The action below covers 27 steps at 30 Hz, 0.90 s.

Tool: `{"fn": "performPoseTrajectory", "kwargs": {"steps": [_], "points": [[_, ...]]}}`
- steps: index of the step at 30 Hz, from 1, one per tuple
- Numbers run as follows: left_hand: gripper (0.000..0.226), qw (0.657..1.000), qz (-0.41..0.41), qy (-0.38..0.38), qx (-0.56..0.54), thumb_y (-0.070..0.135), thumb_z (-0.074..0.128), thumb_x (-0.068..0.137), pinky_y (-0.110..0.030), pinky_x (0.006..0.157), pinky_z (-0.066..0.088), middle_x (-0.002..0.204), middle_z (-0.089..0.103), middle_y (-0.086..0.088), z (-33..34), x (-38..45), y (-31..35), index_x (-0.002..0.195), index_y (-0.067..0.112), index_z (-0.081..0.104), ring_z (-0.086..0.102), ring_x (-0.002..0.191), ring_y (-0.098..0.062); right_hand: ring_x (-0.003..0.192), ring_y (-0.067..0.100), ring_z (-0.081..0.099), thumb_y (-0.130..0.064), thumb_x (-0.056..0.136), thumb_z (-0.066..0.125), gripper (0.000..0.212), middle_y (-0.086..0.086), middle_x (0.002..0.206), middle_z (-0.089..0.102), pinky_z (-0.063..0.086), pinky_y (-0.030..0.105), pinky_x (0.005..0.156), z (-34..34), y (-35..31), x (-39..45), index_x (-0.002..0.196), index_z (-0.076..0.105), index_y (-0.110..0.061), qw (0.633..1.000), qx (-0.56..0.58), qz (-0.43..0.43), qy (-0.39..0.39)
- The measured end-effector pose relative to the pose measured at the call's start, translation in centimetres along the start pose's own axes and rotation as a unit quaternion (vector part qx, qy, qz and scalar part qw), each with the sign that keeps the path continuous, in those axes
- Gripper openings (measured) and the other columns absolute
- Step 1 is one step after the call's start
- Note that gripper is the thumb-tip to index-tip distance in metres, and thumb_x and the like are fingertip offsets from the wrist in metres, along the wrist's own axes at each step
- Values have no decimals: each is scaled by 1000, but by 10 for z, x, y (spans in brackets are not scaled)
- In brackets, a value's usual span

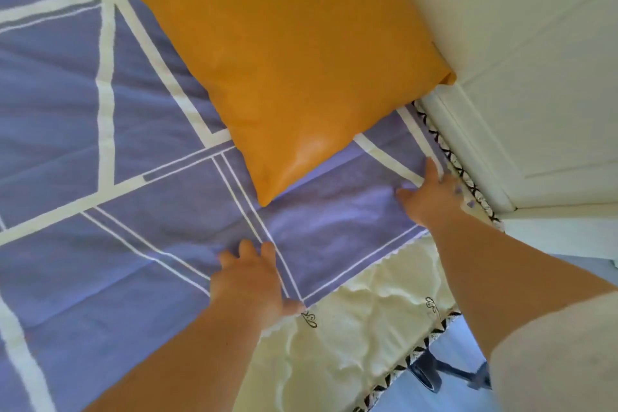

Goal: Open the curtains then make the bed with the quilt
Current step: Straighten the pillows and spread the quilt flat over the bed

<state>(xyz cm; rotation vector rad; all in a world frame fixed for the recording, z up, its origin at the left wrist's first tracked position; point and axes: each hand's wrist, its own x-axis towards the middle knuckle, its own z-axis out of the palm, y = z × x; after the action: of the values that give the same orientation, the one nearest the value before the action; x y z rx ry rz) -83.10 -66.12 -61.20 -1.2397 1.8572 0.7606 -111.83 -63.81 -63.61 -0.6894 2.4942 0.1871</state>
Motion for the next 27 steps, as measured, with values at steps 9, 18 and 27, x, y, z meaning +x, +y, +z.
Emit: {"fn": "performPoseTrajectory", "kwargs": {"steps": [9,18,27], "points": [[55,983,15,18,180,36,52,86,-46,90,44,126,31,-20,26,11,29,131,10,35,43,110,-41,110,39,54,-50,72,72,75,17,124,54,44,48,94,-1,23,30,130,42,-14,984,160,45,63],[27,990,138,-25,28,30,40,93,-31,75,42,105,58,-8,-6,16,31,103,13,58,57,96,-26,79,40,55,-23,93,45,13,17,83,56,37,39,65,-28,33,23,93,42,-10,982,-26,-84,166],[35,988,154,-19,0,28,47,90,-40,94,43,128,41,-5,42,3,62,122,13,49,48,118,-28,96,42,58,-9,91,38,19,20,107,58,42,47,77,-5,47,34,110,44,-10,986,-59,-1,153]]}}
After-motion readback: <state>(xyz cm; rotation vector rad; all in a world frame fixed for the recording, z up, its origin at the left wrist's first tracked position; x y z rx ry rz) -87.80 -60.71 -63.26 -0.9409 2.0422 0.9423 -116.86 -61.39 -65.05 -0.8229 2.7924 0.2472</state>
